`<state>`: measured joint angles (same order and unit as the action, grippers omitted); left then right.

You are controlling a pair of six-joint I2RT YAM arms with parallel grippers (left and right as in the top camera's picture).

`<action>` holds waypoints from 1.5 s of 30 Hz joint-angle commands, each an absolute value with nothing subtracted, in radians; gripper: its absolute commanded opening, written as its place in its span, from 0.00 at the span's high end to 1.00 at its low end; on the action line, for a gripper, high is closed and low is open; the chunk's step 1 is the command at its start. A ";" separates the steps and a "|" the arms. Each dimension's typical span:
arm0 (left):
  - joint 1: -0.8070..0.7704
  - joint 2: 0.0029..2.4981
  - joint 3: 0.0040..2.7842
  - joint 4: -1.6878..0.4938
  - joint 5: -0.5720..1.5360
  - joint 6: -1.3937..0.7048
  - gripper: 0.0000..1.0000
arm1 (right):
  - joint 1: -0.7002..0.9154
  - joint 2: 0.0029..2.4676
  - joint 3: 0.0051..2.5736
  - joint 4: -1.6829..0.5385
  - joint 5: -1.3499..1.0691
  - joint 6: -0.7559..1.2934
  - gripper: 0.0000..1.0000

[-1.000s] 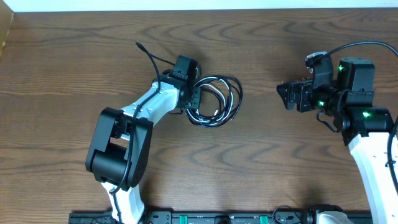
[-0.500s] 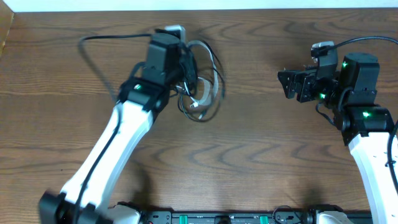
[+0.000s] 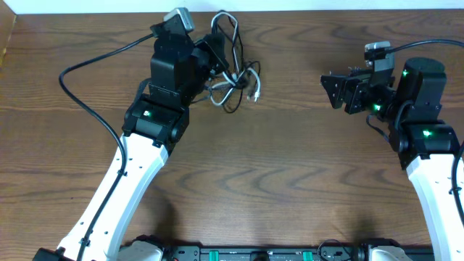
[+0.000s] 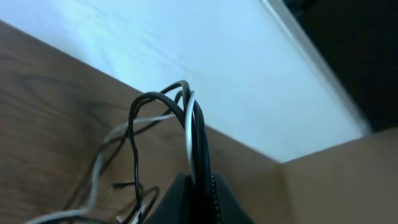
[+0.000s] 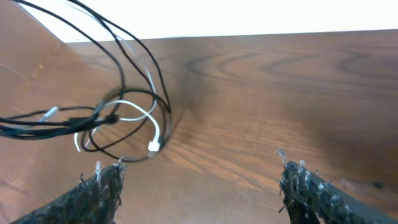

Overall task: Untangle cables
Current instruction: 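Lift the cable bundle with the left gripper toward the back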

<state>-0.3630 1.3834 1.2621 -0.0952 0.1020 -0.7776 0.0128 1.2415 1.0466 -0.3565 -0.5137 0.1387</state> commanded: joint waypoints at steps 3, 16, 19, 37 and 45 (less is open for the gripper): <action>-0.363 1.367 1.277 -0.062 0.143 -1.000 0.92 | 0.047 1.246 1.068 -0.325 -0.564 0.189 0.22; -0.364 1.367 1.276 -0.070 0.268 -1.019 0.93 | 0.147 1.341 1.068 -0.240 -0.565 0.278 0.23; -0.364 1.367 1.276 -0.101 0.350 -0.908 0.92 | 0.159 1.377 1.068 -0.196 -0.564 0.281 0.23; -0.406 1.367 1.276 -0.303 0.419 -0.809 0.92 | 0.168 1.459 1.068 0.054 -0.556 0.299 0.23; -0.447 1.367 1.276 -0.303 0.419 -0.821 0.92 | 0.165 1.459 1.068 0.056 -0.550 0.291 0.22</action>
